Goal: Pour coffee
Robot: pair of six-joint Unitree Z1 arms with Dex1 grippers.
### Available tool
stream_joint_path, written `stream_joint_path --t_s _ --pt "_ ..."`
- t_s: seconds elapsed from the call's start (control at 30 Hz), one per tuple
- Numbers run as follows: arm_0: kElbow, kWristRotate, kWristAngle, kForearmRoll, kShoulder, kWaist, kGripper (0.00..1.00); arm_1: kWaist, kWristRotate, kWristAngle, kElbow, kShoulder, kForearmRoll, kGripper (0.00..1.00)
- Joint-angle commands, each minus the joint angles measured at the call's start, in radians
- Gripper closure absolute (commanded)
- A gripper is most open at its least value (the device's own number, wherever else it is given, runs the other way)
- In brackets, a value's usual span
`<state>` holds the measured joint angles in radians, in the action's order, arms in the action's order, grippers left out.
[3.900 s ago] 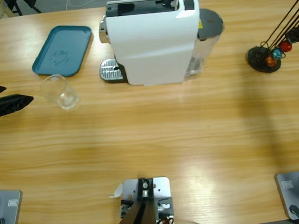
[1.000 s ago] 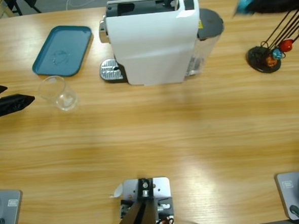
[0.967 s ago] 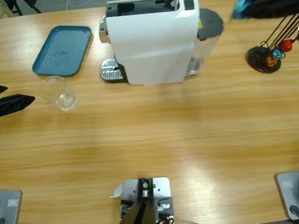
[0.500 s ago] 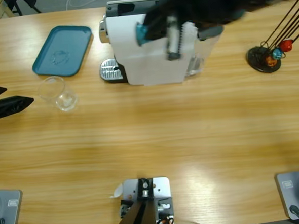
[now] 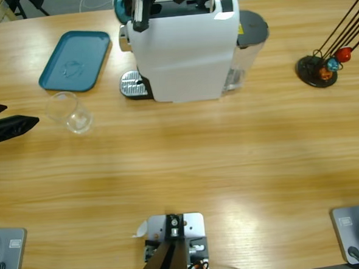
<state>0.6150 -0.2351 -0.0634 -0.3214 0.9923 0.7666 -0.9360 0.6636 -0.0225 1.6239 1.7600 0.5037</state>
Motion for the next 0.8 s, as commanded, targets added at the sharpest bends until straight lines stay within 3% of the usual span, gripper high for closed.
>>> stream_joint_path --t_s 0.03,0.8 --pt "-0.038 -0.001 0.013 0.011 -0.026 0.011 0.0 0.069 0.057 0.007 -0.007 0.06 -0.02 1.0" --pt "-0.04 0.0 0.014 0.013 -0.026 0.011 0.0 0.104 0.06 0.029 -0.102 0.073 -0.106 1.0"
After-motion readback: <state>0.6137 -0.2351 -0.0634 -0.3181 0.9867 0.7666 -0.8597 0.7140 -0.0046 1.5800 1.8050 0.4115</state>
